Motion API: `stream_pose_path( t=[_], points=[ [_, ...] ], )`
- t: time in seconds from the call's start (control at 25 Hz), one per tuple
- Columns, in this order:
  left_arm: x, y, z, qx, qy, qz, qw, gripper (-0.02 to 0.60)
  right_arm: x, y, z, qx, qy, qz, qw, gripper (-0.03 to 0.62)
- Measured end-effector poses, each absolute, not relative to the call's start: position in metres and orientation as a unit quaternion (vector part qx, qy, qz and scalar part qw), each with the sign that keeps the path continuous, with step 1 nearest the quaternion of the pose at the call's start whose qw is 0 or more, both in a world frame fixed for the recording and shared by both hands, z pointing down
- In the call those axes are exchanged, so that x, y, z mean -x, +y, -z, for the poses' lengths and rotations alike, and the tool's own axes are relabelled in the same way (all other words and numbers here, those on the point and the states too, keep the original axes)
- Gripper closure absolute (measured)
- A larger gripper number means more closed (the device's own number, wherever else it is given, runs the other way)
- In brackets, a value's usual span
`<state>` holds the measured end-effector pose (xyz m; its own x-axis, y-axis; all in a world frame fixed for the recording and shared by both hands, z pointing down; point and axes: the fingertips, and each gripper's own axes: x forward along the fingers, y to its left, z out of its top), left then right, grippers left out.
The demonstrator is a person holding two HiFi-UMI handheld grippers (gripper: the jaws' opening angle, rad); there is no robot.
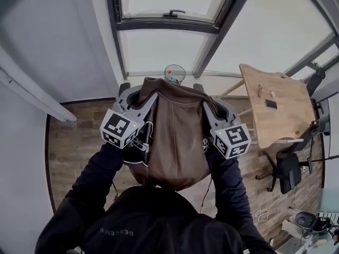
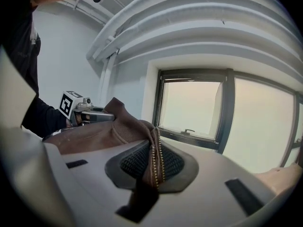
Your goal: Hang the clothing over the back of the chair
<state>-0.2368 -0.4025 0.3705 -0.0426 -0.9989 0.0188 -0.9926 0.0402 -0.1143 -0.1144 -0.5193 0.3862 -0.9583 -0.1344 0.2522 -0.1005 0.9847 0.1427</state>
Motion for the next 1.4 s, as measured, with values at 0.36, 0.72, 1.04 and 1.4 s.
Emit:
stream_pose_path(
  t=[0.36,0.72,1.04,1.4],
  points=[
    [0.242,-0.410,-0.410,0.694,0.719,0.035,-0.010,0.426,0.118,-0.533,-0.429,-0.049,-0.983,0.027,0.178,0.443],
    [0.251,-0.412,-0.397,0.688,0.725,0.028,-0.008,0.264,0.122,-0.538,-0.422,-0.042,-0.987,0.005,0.158,0.333],
    [0.233,-0.398,-0.364,0.678,0.734,0.023,0.023,0.265,0.112,-0.526,-0.380,-0.033,-0.995,-0.002,0.093,0.336],
    [0.190,-0.366,-0.317,0.671,0.739,0.010,0.061,0.278,0.081,-0.474,-0.319,0.009,-1.000,0.007,0.006,0.441]
  ],
)
